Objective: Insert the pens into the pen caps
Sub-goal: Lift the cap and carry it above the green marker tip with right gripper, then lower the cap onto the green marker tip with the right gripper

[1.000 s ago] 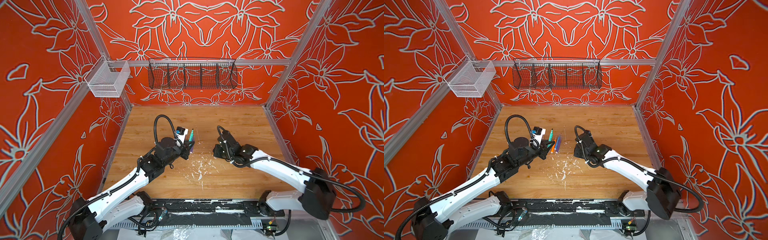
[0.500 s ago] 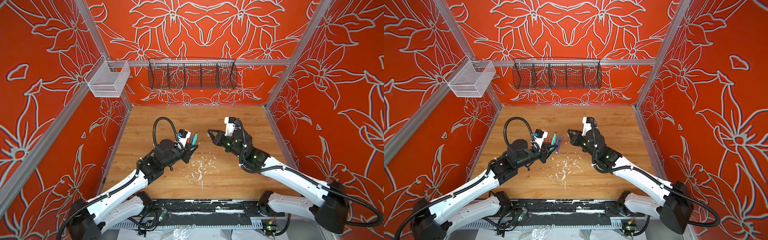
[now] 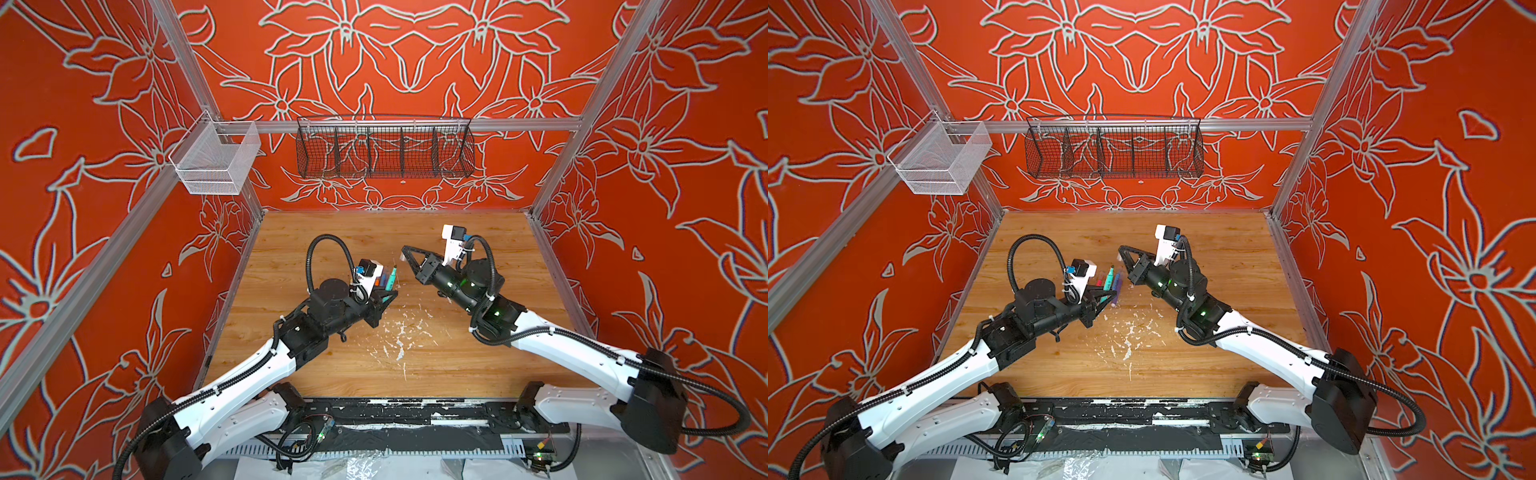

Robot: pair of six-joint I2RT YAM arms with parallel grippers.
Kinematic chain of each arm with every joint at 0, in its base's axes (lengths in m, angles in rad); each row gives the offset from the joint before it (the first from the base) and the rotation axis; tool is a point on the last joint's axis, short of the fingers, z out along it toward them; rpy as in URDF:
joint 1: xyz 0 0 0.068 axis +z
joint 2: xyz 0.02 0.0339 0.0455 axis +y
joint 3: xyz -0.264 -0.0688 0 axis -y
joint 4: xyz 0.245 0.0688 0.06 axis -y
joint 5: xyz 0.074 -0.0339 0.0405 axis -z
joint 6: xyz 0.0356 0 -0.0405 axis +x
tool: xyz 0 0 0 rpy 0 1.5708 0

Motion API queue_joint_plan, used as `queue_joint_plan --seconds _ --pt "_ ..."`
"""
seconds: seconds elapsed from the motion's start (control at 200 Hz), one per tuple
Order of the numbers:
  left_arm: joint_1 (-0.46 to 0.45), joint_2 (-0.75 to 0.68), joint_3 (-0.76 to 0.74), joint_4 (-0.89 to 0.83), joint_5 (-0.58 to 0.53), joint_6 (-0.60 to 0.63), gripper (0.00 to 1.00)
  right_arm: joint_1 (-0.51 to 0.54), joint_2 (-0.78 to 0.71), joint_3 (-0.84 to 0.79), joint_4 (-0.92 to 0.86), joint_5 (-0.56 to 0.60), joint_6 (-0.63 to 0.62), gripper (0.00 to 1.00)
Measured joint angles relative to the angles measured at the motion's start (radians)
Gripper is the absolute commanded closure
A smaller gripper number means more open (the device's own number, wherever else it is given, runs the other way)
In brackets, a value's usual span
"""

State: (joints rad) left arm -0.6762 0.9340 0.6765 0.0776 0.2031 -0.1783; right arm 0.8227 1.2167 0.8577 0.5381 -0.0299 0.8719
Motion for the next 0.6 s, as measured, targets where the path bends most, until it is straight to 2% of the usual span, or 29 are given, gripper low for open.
queue_joint_plan --seconds 0.595 --pt "-0.005 0.0 0.0 0.0 -0.001 0.003 1.0 0.043 0.013 0.0 0.03 -0.005 -0.013 1.0"
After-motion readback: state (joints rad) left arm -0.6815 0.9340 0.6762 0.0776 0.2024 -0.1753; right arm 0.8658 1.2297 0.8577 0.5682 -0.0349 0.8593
